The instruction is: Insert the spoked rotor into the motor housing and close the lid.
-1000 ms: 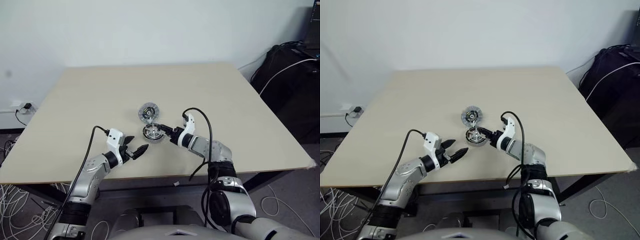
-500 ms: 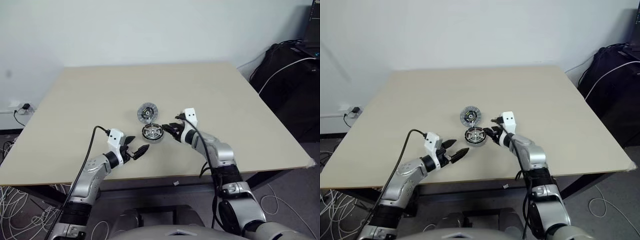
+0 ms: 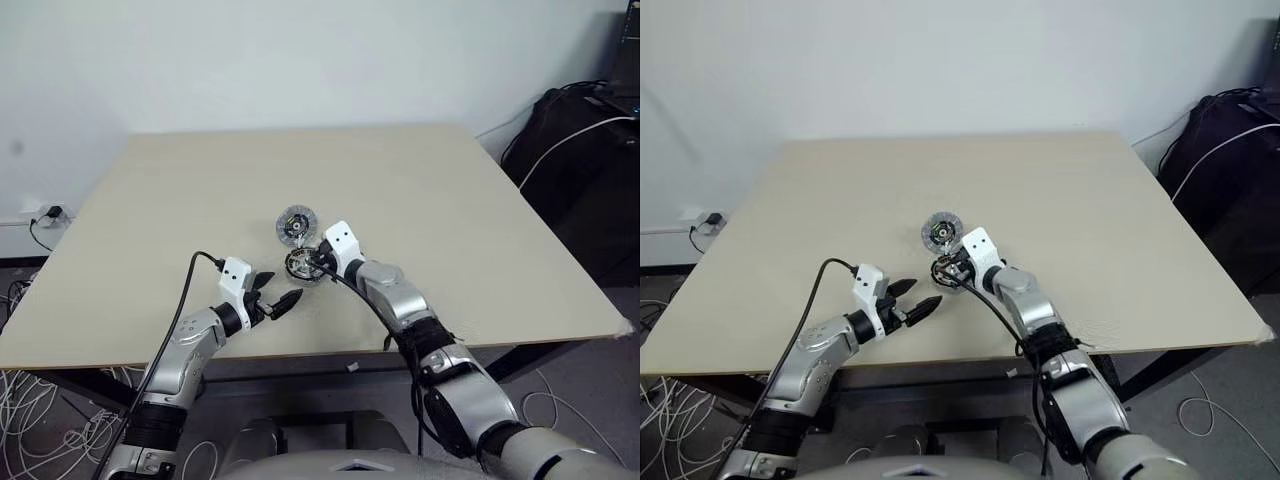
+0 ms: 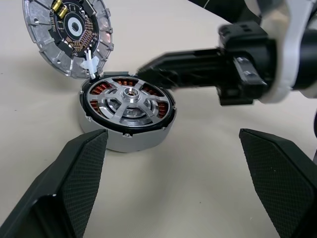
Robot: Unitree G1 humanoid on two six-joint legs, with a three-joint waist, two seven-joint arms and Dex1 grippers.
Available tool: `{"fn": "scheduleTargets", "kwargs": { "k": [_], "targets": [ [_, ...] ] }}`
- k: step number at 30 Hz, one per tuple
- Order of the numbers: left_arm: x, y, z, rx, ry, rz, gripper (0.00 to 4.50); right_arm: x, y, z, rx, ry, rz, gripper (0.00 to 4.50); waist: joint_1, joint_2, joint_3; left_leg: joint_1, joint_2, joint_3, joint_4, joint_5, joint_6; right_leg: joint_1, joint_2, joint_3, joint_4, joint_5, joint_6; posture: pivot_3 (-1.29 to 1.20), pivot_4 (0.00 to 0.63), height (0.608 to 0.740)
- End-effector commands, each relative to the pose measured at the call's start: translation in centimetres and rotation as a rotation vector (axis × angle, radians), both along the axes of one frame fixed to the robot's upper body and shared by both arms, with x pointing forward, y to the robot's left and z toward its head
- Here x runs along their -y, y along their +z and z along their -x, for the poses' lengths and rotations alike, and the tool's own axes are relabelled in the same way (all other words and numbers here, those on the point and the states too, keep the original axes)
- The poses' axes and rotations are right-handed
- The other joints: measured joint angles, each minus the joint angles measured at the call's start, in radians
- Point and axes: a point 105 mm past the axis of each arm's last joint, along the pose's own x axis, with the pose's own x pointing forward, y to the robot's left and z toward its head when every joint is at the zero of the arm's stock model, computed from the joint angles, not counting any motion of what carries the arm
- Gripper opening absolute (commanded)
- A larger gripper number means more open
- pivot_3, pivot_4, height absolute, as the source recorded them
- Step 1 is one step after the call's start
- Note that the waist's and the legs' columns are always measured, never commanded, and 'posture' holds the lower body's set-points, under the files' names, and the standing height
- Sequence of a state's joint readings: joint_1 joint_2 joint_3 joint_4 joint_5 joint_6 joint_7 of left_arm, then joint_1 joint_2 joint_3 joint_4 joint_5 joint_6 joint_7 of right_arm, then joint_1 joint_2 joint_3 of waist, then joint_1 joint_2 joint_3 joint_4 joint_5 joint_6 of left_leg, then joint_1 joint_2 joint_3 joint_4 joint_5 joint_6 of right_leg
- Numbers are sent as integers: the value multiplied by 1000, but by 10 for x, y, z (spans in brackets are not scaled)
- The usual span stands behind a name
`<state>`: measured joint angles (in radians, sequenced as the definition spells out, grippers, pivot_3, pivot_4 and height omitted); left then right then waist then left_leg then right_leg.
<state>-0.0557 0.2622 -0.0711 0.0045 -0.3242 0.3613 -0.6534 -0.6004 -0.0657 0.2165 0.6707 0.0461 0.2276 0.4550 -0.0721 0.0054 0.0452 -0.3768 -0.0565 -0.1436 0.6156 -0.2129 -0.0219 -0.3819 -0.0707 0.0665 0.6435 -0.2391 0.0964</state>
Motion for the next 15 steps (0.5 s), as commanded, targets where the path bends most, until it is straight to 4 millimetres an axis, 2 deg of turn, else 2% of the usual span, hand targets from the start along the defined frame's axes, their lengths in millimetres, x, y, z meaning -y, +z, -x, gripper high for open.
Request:
{"fn": "scheduleTargets", "kwargs": {
  "k": [1, 5, 12, 15],
  "targets": [
    [2, 13, -4, 56, -1, 7, 4500, -7, 17, -12, 58, 1, -21, 31, 0, 0, 0, 0, 0, 0, 0, 0, 0, 0, 0, 0, 0, 0, 0, 0, 0, 740],
    [2, 13, -4, 57, 2, 7, 4500, -15, 11, -12, 39, 21, -5, 31, -3, 0, 0, 0, 0, 0, 0, 0, 0, 0, 0, 0, 0, 1, 1, 0, 0, 740],
    [3, 14, -3, 56, 10, 10, 4500, -22, -22, 3, -52, 91, 84, 31, -8, 0, 0, 2, 0, -1, 0, 0, 0, 1, 0, 0, 1, 1, 1, 0, 0, 740],
    [2, 13, -3, 54, 14, 10, 4500, -22, -21, 3, -48, 95, 77, 31, -9, 1, 0, 6, 0, -1, 0, 0, 0, 1, 1, 0, 1, 0, 0, 0, 0, 740]
  ]
}}
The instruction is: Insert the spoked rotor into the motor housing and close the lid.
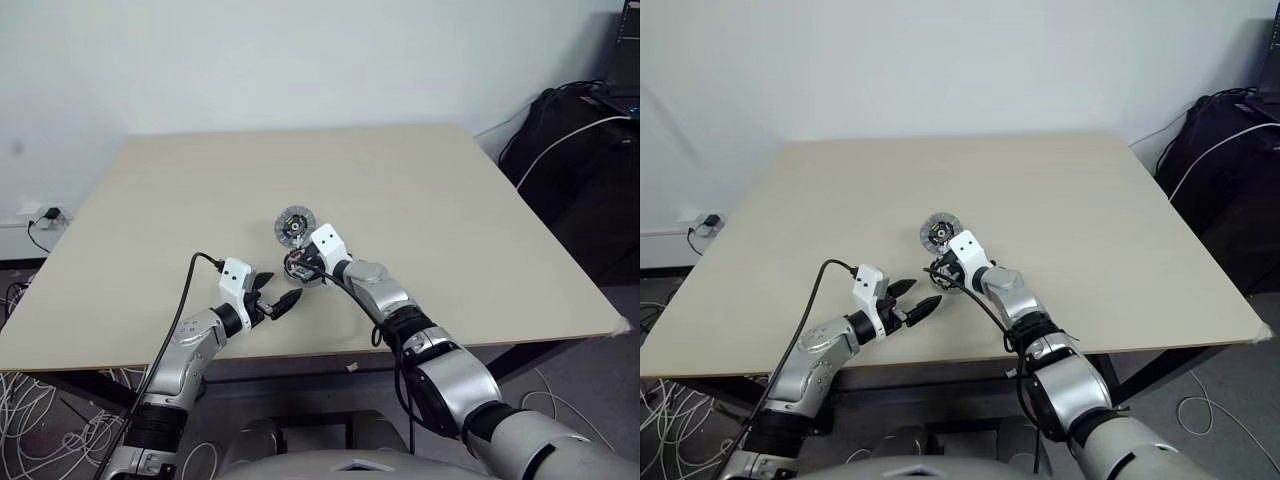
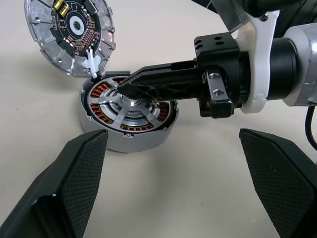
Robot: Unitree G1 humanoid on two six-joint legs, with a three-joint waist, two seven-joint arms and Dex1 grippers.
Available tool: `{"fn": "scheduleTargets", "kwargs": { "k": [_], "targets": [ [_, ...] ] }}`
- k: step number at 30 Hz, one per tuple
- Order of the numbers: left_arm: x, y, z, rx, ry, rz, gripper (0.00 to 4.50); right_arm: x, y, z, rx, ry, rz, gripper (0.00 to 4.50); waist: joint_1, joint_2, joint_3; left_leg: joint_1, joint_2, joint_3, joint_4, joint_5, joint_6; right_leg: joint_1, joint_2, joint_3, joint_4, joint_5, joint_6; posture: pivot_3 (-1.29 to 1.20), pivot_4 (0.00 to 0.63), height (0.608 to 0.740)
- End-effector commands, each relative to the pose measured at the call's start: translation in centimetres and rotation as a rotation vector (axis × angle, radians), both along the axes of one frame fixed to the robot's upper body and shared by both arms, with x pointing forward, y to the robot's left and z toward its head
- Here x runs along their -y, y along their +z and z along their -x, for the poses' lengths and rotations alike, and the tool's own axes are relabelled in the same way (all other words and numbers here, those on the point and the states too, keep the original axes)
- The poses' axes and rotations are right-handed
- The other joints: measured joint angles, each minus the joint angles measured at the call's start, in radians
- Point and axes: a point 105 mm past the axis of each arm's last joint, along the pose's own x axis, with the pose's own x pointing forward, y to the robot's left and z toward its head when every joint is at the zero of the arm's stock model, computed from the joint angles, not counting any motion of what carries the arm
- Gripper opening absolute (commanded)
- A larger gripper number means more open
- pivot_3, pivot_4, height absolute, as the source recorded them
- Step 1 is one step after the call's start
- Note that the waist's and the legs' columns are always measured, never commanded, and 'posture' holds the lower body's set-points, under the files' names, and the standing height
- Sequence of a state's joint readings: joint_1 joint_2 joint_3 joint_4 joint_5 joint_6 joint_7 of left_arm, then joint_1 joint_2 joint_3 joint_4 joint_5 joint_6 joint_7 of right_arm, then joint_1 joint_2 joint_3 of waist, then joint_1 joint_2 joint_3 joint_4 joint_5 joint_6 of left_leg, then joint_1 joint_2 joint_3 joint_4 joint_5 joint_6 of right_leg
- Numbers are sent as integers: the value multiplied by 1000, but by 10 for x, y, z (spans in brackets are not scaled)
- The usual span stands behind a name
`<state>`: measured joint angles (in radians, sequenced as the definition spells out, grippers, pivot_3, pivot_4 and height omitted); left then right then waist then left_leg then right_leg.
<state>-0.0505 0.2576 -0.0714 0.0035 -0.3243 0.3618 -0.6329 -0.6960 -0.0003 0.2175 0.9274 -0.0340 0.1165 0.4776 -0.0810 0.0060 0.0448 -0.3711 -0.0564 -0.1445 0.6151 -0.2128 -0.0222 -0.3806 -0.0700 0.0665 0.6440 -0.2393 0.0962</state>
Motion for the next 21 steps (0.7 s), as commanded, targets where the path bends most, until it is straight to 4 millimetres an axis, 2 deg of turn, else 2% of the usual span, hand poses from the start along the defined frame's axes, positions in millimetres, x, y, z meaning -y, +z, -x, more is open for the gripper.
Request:
{"fn": "scheduleTargets", "kwargs": {
  "k": [1, 3, 8, 11, 21],
  "targets": [
    [3, 15, -3, 59, -6, 11, 4500, -4, 1, 0, -1, 23, 1, 31, -1, 0, 0, 1, 0, 0, 0, 0, 0, 1, 0, 0, 0, 0, -1, 0, 0, 740],
    [2, 14, -2, 58, -6, 11, 4500, -5, 7, -2, 16, 20, -16, 31, -1, 0, 0, 4, 0, 0, 0, 0, 0, 4, 0, 0, 0, -1, -2, 0, 0, 740],
    [2, 12, -3, 55, -8, 9, 4500, -5, 36, -12, 91, 20, -77, 31, -2, 0, 0, 5, 0, 0, 0, 0, 0, 4, 0, 0, 0, -1, -2, 0, 0, 740],
    [2, 12, -2, 55, -9, 9, 4500, -6, 46, -5, 151, 151, -16, 31, -1, 0, 0, 4, 0, 0, 0, 0, 0, 3, 0, 0, 0, -1, -1, 0, 0, 740],
    [4, 12, -4, 53, -9, 13, 4500, 1, 47, 15, 182, 430, 194, 31, 2, 0, 0, 3, 0, 0, -1, 0, 0, 4, 0, 0, 0, -1, -1, 0, 0, 740]
  ]
}}
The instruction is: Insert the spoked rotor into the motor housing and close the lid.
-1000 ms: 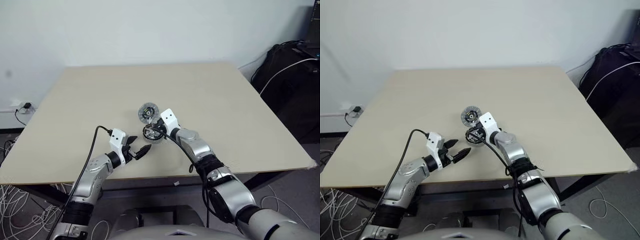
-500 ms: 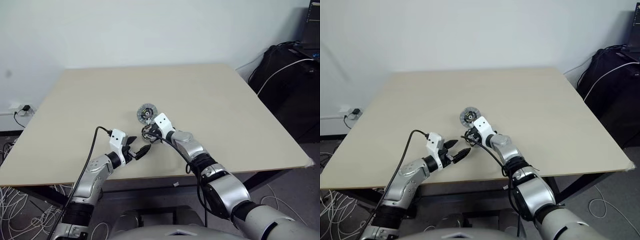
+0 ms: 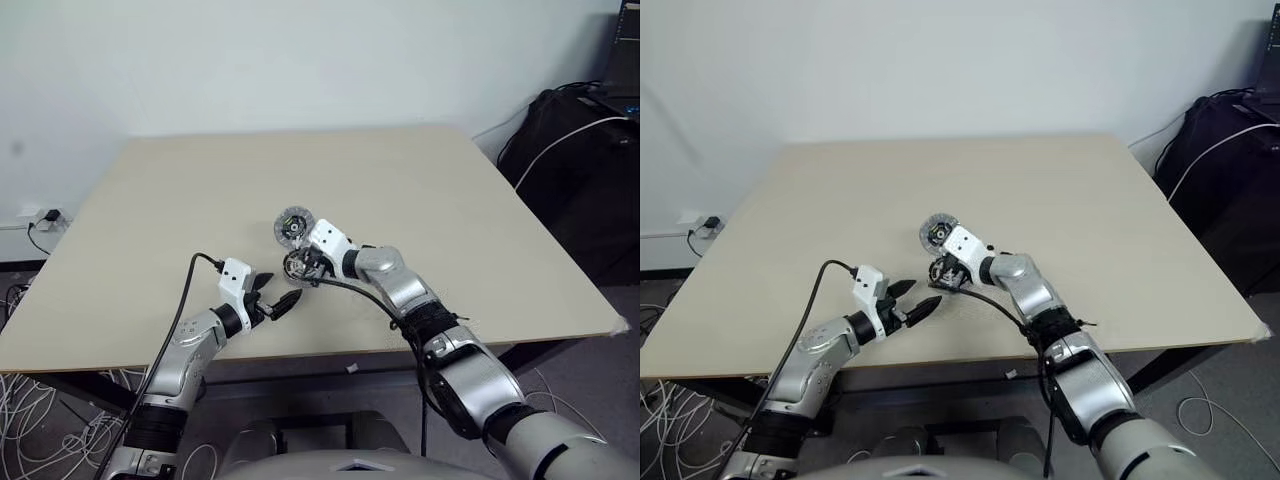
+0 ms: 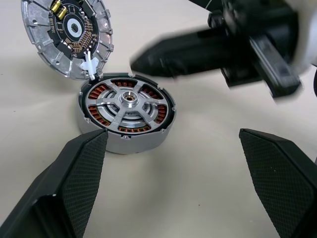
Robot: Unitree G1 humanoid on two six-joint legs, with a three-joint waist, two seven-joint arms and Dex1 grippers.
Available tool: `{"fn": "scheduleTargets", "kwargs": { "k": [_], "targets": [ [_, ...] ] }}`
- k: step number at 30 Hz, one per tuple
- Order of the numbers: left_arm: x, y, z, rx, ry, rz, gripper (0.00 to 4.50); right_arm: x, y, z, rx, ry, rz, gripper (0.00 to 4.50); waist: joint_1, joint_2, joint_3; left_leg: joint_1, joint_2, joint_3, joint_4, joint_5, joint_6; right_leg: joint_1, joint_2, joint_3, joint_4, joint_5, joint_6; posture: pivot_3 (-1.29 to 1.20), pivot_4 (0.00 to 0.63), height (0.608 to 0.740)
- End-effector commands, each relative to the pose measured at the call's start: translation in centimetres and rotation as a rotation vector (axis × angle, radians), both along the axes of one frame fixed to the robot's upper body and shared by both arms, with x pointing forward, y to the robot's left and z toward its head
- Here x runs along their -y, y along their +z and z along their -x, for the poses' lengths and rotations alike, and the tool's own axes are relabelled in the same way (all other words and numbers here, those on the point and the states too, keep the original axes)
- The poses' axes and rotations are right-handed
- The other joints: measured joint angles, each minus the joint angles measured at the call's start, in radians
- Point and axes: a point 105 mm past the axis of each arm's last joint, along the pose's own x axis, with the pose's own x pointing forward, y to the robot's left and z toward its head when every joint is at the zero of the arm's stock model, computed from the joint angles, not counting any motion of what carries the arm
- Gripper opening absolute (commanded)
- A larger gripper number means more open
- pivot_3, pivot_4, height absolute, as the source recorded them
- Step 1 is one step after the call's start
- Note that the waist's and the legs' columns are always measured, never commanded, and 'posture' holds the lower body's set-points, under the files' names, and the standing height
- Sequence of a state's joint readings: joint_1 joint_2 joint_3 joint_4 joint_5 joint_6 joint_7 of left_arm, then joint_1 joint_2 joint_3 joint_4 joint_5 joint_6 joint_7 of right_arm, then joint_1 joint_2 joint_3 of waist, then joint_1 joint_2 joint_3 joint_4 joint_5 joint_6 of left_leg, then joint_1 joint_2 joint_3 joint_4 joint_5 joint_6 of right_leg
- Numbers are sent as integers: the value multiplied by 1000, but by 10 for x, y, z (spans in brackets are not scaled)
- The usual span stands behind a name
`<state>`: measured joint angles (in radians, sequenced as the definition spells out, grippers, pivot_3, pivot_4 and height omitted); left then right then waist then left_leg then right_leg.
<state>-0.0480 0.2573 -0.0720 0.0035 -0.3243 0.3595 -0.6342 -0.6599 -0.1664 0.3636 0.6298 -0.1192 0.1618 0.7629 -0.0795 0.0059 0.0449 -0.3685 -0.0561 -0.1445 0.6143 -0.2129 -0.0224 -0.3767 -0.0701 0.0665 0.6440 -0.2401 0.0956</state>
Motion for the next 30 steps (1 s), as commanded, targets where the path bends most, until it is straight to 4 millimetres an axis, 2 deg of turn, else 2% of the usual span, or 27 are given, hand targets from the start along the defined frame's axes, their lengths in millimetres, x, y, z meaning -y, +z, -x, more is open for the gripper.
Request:
{"fn": "scheduleTargets", "kwargs": {
  "k": [1, 3, 5, 7, 12, 24, 30],
  "targets": [
    [4, 12, -4, 52, -7, 13, 4500, -7, 16, 2, 65, 114, 48, 31, 1, 0, 0, 0, 0, 0, 0, 0, 0, 0, 0, 0, 0, 0, 0, 0, 0, 740],
    [3, 11, -4, 52, -4, 14, 4500, -5, 15, 2, 78, 141, 86, 31, 3, 0, 0, 0, 0, 0, 0, 0, 0, 0, 0, 0, 0, 0, 0, 0, 0, 740],
    [3, 11, -4, 51, 2, 15, 4500, -4, 16, 0, 84, 152, 103, 413, 3, 0, 0, 0, 0, 0, 0, 0, 0, 0, 0, 0, 0, 0, 0, 0, 0, 740],
    [3, 10, -5, 51, 6, 16, 4500, -3, 17, -2, 90, 161, 112, 922, 3, 0, 0, -1, 0, 0, 0, 0, 0, 0, 0, 0, 0, 0, 0, 0, 0, 740],
    [3, 9, -4, 50, 13, 18, 4500, -1, 14, -3, 95, 193, 159, 2569, 7, 0, 0, -1, 0, 0, 0, 0, 0, 0, 0, 0, 0, 0, 0, 0, 0, 740],
    [4, 8, -5, 51, 15, 24, 4500, 27, 6, 0, 64, 356, 340, 2569, 9, 0, 0, -1, 0, 0, 0, 0, 0, 1, 0, 0, 0, 0, 0, 0, 0, 740],
    [2, 6, -4, 49, 24, 27, 4500, 26, 4, -3, 65, 370, 356, 2569, 9, 0, 0, -1, 0, 0, 0, 0, 0, 1, 0, 0, 0, 0, 0, 0, 0, 740]
  ]
}}
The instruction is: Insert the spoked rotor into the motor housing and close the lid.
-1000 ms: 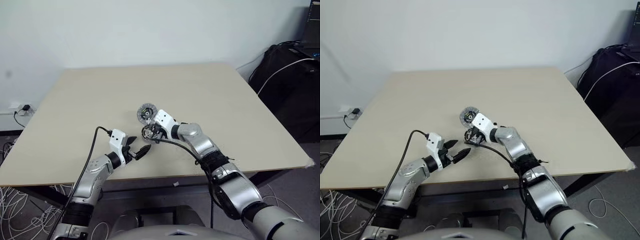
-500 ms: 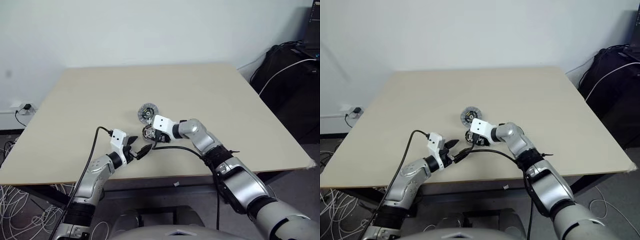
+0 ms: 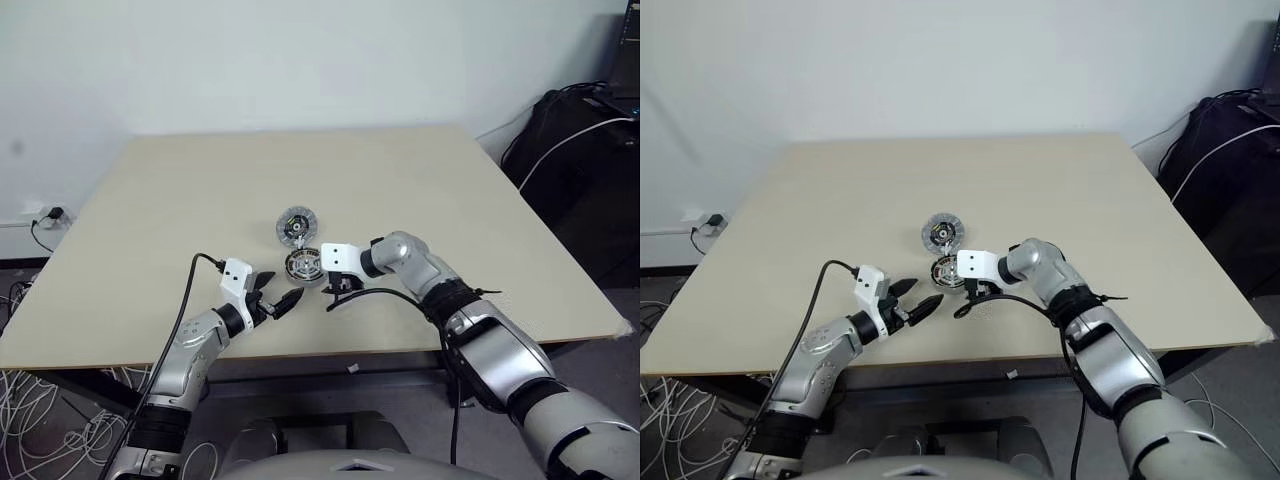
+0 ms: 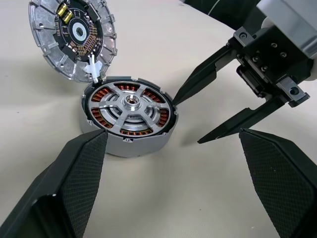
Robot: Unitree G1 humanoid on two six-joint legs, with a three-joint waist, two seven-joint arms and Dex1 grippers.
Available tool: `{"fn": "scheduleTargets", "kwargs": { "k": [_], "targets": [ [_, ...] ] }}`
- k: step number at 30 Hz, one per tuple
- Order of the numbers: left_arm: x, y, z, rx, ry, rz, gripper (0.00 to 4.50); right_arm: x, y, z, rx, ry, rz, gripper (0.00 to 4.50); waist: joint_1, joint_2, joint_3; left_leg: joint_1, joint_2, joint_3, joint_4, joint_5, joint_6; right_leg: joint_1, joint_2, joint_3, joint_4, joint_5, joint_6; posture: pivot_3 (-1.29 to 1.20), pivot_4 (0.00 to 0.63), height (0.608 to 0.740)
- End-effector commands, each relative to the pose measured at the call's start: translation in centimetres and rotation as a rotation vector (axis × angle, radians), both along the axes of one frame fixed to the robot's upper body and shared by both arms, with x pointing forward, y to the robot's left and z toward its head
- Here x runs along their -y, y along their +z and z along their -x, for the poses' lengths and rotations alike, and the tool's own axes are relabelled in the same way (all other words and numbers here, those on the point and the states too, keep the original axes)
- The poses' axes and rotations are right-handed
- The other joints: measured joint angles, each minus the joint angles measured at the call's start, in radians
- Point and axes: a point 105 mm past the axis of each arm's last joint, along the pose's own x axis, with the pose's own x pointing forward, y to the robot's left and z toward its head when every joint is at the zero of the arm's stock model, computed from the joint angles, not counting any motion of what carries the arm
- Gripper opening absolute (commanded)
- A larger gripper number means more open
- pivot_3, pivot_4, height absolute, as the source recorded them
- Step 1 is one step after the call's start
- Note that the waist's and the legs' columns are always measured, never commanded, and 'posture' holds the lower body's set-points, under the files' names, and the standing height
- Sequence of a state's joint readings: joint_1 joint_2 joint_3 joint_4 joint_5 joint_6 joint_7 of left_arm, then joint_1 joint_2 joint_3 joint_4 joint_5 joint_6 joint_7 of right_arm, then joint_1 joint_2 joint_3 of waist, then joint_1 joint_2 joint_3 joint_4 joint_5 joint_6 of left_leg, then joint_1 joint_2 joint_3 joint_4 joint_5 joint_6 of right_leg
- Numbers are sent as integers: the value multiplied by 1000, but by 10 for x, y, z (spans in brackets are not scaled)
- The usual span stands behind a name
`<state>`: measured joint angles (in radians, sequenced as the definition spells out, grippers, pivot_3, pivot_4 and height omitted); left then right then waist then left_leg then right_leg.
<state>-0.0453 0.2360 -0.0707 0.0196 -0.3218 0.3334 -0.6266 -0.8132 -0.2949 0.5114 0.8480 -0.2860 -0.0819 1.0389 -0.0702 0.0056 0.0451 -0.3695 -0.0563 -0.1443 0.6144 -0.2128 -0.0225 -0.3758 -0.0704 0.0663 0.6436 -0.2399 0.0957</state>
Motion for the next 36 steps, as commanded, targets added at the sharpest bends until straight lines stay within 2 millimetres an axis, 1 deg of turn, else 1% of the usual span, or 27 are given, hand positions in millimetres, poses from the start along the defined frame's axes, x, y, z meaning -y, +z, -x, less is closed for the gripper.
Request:
{"fn": "scheduleTargets", "kwargs": {
  "k": [1, 6, 10, 19, 30, 36],
  "targets": [
    [0, 7, -3, 41, 12, 10, 4500, -11, 15, -7, 53, 40, -18, 2569, 0, 0, 0, 0, 0, 0, 0, 0, 0, 0, 0, 0, 0, 0, 0, 0, 0, 740],
    [0, 6, -3, 42, 16, 13, 4500, -18, 14, -8, 58, 54, -19, 2569, 1, 0, 0, 0, 0, 0, 0, 0, 0, 0, 0, 0, 0, 0, 0, 0, 0, 740],
    [3, 13, -2, 50, 14, 17, 4500, -23, 15, -9, 63, 65, -16, 2569, 0, 0, 0, 0, 0, 0, 0, 0, 0, 0, 0, 0, 0, 0, 0, 0, 0, 740],
    [5, 24, -3, 55, 18, 21, 4500, -23, 12, -8, 54, 129, 54, 2569, -2, 0, 0, 0, 0, 0, 0, 0, 0, 0, 0, 0, 1, 0, 0, 0, 0, 740],
    [2, 17, -1, 42, 30, 22, 4500, -19, 9, -10, 55, 143, 93, 2569, -7, 0, 0, 0, 0, -1, 0, 0, 0, 0, 0, 0, 1, 0, 0, 0, 0, 740],
    [2, 15, 0, 40, 28, 22, 4500, -20, 9, -13, 67, 122, 97, 2569, -8, 0, 0, 0, 0, -1, 0, 0, 0, 0, 0, 0, 1, 0, 0, 0, 0, 740]
  ]
}}
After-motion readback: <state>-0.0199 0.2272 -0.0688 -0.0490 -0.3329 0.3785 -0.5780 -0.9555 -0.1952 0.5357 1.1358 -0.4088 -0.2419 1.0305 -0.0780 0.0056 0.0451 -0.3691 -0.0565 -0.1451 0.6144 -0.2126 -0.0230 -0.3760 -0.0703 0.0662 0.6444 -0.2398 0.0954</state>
